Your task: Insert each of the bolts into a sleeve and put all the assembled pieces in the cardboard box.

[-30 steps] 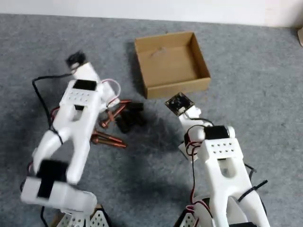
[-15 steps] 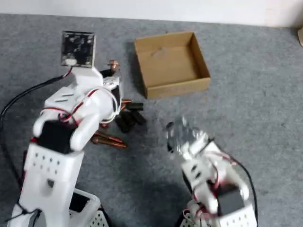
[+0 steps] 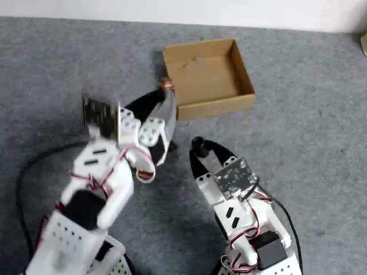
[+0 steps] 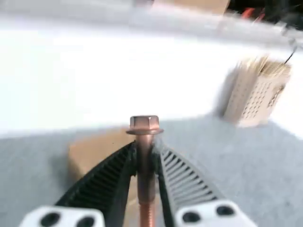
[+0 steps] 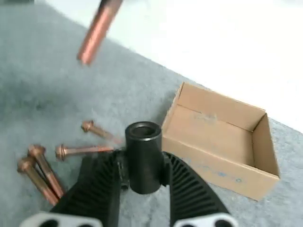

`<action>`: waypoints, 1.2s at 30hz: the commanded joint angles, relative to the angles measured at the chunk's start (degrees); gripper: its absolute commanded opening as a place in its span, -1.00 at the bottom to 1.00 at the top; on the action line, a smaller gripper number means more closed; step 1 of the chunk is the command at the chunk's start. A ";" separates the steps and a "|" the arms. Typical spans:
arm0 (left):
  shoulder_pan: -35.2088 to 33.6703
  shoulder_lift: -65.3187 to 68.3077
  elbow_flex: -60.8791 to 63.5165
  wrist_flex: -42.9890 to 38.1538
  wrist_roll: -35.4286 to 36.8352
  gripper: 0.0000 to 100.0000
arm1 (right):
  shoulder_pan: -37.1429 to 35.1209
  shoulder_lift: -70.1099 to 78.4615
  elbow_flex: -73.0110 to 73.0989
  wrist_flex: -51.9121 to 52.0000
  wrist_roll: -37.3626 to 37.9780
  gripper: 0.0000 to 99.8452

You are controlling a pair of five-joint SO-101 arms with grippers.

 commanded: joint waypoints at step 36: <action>3.91 -32.31 36.79 -29.01 18.90 -0.99 | -7.34 -0.66 4.53 0.04 -3.16 -0.99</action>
